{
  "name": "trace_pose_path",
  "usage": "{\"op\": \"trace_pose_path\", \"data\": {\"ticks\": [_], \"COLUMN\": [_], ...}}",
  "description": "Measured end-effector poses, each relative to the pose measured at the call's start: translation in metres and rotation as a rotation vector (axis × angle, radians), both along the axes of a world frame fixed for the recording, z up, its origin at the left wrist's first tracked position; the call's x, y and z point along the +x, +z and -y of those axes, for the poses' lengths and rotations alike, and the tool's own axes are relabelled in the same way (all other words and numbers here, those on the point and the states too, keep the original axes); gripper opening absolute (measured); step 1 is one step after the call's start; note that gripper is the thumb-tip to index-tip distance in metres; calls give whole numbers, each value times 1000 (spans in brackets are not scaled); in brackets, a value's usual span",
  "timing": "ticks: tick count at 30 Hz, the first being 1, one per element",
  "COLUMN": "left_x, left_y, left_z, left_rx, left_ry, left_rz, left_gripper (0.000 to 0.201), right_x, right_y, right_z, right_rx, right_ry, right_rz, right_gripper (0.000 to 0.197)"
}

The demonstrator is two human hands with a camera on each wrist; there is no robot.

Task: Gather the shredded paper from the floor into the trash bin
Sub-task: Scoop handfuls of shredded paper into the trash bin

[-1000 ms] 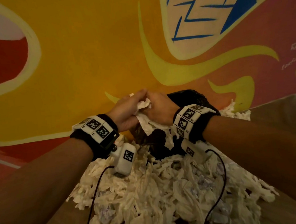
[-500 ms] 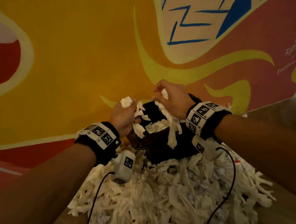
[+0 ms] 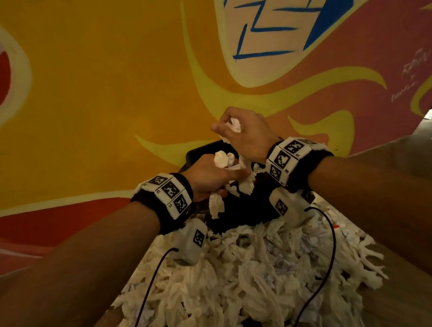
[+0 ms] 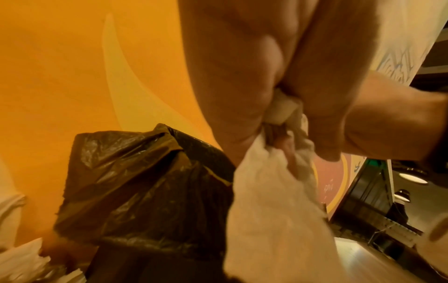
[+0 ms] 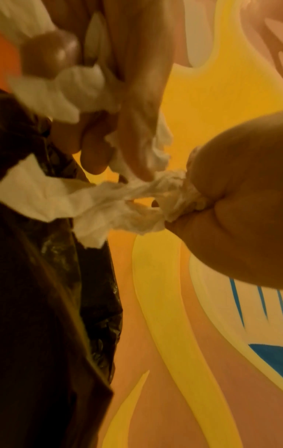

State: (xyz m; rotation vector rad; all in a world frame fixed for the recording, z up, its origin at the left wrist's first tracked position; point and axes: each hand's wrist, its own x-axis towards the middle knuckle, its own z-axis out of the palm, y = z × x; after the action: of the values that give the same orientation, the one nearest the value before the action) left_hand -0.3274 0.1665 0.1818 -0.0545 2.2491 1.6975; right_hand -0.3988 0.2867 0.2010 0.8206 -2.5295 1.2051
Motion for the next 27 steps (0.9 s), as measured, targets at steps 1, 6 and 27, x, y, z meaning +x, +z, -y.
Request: {"op": "trace_pose_path", "data": {"ticks": [1,6,27], "left_x": [-1,-9,-30], "left_y": [1,0,8], "left_z": [-1,-2,0], "left_rx": [-2,11,45], "left_ry": [-2,124,254], "left_rz": [6,-24,-68], "left_gripper": [23,21,7], "right_x": [0,2,-3], "right_y": [0,2,-5], "right_z": [-1,-2,-48], "right_rx": [0,-53,211], "right_ry": [5,34,86], "right_rz": [3,9,228], "right_gripper": [24,20,10]}}
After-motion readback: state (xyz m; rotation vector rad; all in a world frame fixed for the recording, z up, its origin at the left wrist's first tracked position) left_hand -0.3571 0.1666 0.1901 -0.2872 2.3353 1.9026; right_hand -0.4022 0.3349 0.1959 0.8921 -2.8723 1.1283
